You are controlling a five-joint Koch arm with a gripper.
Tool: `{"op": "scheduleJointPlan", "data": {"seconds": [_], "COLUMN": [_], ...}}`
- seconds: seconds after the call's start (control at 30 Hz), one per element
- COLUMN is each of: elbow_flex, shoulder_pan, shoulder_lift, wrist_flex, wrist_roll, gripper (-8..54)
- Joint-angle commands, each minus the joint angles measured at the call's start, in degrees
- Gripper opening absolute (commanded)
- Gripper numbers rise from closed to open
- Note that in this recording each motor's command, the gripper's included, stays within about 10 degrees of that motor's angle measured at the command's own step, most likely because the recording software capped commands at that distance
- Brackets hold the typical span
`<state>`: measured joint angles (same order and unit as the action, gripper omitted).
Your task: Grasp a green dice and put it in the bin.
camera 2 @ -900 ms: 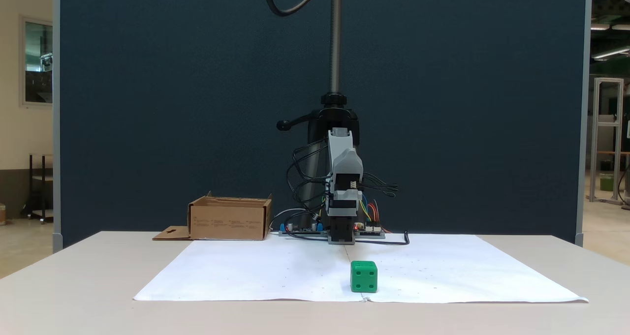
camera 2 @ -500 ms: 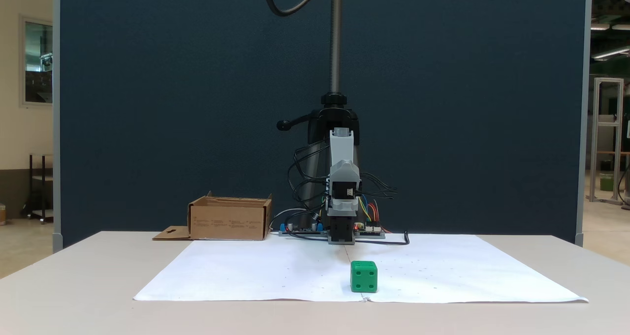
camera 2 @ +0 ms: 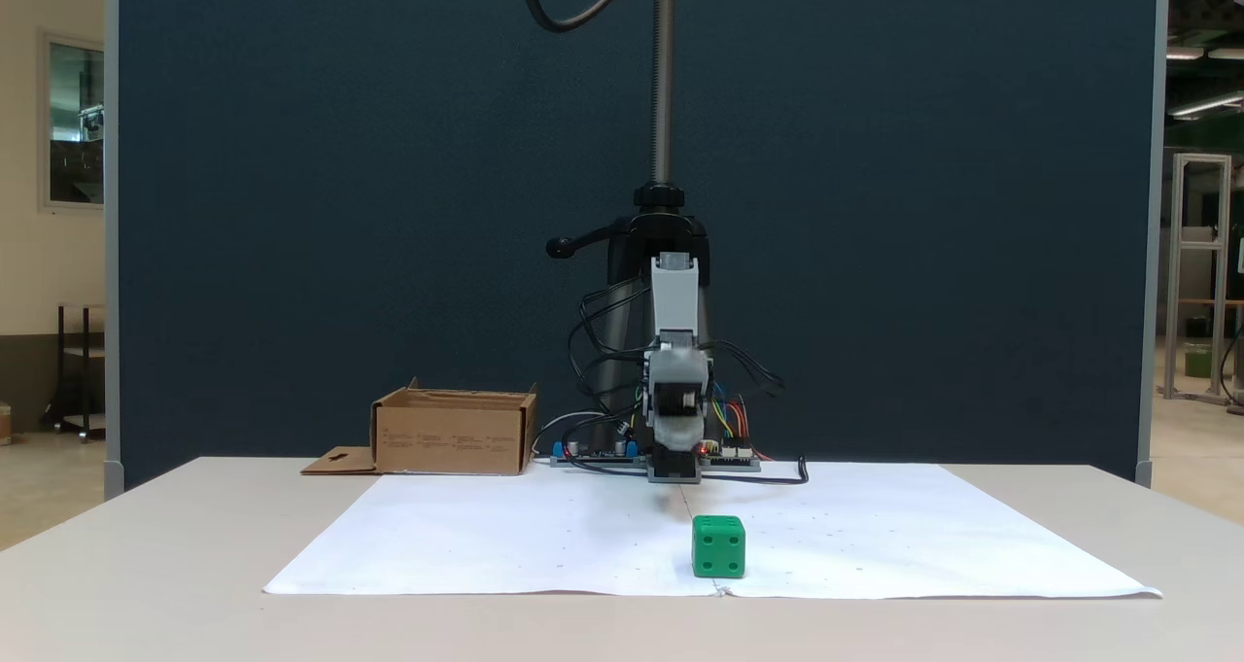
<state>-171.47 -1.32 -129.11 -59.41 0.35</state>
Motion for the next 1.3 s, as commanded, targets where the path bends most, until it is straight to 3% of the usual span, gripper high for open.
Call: {"op": "scheduleJointPlan", "data": {"seconds": [0.0, 0.37, 0.53, 1.27], "elbow_flex": [6.33, 28.12, 36.12, 70.14], "shoulder_pan": [-1.23, -1.41, -1.23, 1.14], "shoulder_lift": [-6.42, -5.71, -0.97, 20.57], "wrist_flex": [8.86, 51.04, 68.64, 90.26], "wrist_roll": [-3.52, -0.26, 1.14, 12.92], "gripper": [41.5, 41.6, 41.6, 41.6]}}
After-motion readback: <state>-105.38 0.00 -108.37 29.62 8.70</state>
